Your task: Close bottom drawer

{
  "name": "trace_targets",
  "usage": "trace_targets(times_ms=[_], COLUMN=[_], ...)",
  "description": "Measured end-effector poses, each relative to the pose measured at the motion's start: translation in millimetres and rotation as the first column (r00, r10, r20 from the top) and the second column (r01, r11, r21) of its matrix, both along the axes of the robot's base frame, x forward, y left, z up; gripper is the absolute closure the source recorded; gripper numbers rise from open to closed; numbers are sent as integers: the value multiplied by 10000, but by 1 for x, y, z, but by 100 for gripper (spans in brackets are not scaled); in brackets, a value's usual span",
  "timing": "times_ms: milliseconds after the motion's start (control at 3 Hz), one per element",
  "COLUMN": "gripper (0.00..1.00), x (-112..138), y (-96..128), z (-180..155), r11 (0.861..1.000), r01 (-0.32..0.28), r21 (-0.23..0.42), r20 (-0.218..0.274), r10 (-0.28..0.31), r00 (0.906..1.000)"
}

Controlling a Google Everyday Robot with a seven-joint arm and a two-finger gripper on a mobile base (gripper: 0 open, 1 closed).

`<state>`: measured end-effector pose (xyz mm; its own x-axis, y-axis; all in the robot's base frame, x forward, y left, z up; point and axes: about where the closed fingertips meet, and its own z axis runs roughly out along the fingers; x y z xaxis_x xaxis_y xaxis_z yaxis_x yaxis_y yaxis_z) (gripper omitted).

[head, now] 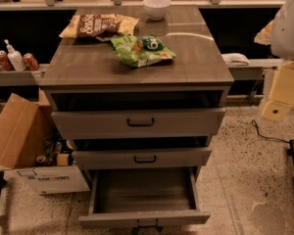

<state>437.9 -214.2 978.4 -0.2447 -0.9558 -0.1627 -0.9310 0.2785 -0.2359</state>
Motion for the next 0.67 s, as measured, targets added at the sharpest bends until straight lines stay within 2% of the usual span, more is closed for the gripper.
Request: trace_targets(times_ms=[333,667], gripper=[0,0], x=[0,0], y=[0,5], z=[0,-14], r11=[10000,9973], r01=[0,-563], r21=[0,481], r20=[0,-89], r10=[0,568], r00=[10000,9983])
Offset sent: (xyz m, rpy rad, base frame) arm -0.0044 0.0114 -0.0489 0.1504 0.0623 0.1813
